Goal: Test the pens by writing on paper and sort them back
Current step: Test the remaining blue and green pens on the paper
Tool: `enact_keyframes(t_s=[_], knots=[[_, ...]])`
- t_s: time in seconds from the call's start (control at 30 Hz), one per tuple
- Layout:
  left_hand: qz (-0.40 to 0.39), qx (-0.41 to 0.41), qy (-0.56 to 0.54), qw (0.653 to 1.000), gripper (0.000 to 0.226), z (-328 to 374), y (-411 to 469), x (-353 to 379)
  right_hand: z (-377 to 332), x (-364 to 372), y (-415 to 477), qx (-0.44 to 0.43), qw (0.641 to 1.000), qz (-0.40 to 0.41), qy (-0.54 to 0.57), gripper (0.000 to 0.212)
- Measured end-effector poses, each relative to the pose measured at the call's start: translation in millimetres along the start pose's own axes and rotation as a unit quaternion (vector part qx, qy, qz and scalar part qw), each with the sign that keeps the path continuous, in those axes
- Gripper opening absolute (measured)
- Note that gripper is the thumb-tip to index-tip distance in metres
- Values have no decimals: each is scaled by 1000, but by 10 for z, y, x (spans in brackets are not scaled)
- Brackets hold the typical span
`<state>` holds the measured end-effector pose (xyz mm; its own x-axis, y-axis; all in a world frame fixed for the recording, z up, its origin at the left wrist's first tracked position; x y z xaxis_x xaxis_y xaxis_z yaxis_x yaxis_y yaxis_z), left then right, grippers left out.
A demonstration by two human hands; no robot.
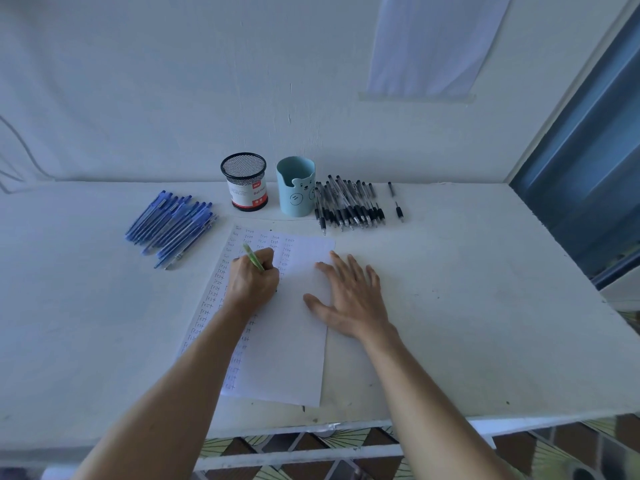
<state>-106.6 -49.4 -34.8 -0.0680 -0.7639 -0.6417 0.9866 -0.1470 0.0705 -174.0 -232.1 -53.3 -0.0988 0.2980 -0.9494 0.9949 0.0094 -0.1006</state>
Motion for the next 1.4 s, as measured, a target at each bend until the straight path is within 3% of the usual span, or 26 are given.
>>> enact_keyframes(t_s=[0.1,0.27,0.43,0.7,0.9,1.0,1.17,1.4], knots=[[-4,-10,-20,1000,32,-43,32,17,6,-16,2,-3,1000,1,5,66],[-12,-52,-236,970,13,-88,113,-79,-22,-18,59,22,1000,-21,-1,68],[-74,-32,-346,935,23,-86,217,-205,-83,-45,143,60,997,-40,-25,68],[-108,-26,-291,950,13,89,144,-139,-148,-114,227,90,994,-24,-49,63],[-102,0,-286,953,19,340,-76,-58,-184,-231,83,119,987,57,94,54],[-89,40,-299,949,20,624,-261,-56,-181,-395,-153,134,956,154,209,47],[-98,103,-298,944,20,1078,-705,109,-6,-645,-803,149,863,271,399,39],[-196,133,-243,941,19,1640,-1599,730,644,-586,-2086,170,794,356,462,28]])
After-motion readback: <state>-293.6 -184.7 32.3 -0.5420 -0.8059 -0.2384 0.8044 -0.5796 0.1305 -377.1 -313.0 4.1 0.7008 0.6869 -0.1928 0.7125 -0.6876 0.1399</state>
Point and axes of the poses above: each hand's wrist, its own y-axis towards the middle knuckle, its own x-axis out of the palm, z = x × y, the point moved 1 cm from there along y, towards the middle knuckle, and after that the axes turned 5 degrees about -z, right-handed, at the moved point
